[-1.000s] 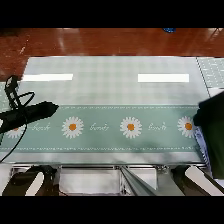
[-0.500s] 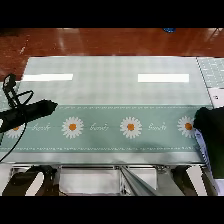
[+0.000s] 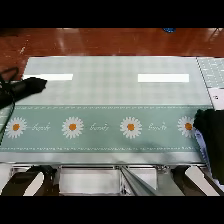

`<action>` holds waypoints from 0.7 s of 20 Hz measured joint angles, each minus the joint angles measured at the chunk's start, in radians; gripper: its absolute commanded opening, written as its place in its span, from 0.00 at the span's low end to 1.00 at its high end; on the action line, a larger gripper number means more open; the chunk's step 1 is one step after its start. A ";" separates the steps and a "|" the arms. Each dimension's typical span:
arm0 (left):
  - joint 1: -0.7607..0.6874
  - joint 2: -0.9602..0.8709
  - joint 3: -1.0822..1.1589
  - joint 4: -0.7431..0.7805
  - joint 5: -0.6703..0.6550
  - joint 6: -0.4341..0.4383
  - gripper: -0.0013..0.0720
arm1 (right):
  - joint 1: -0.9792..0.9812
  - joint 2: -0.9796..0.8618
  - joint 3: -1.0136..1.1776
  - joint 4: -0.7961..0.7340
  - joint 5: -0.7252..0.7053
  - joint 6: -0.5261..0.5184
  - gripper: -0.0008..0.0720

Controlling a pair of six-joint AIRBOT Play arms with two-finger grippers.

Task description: Fold the shirts.

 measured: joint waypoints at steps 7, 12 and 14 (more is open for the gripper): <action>-0.118 -0.400 0.411 0.163 -0.284 -0.045 0.04 | 0.721 -0.182 0.055 -0.209 -0.203 -0.060 0.04; -0.137 -0.529 0.460 0.278 -0.451 -0.114 0.04 | 0.948 -0.257 -0.013 -0.419 -0.240 -0.013 0.04; -0.138 -0.547 0.465 0.298 -0.470 -0.124 0.04 | 0.977 -0.269 -0.024 -0.446 -0.245 0.000 0.04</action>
